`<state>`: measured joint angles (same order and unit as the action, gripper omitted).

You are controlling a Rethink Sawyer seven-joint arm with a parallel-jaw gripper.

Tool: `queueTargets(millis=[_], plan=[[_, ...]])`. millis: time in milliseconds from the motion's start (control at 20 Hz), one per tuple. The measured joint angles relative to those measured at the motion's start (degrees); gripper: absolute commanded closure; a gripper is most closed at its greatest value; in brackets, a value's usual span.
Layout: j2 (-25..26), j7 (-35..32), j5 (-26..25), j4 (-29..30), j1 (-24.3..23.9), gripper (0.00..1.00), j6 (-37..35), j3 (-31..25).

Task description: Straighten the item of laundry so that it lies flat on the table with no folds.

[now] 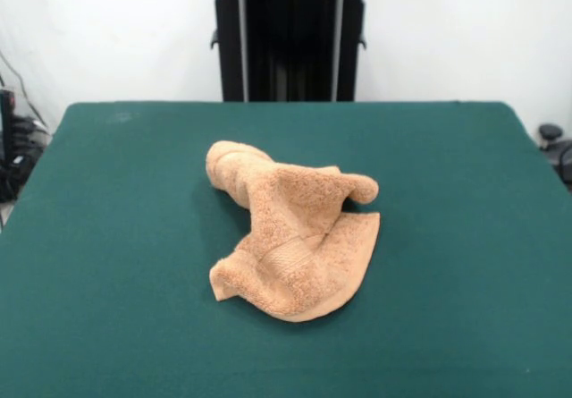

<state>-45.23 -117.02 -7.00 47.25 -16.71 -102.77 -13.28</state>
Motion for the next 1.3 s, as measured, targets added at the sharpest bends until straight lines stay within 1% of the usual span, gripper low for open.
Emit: queueTargets(millis=[350,400,550,800,1000,1200,1250,1300], plan=[[-1.9,1.5,-1.1,0.0,-2.4,0.0,-3.8,-2.0],[-2.9,2.4,-1.2,0.0,-3.4,0.0,-5.0,-2.2],[-3.9,3.3,-1.3,0.0,-4.2,0.0,-5.7,-2.2],[-7.1,5.0,-1.9,1.2,-5.9,0.0,-6.1,-2.2],[-12.2,5.6,-1.8,6.1,-7.3,0.0,-6.1,-1.6],[-18.7,5.6,-0.9,13.2,-7.7,0.0,-6.2,0.2],[-21.3,5.6,-0.2,15.9,-7.6,0.0,-6.1,1.1],[-22.9,5.6,0.3,17.5,-7.6,0.0,-6.1,1.5]])
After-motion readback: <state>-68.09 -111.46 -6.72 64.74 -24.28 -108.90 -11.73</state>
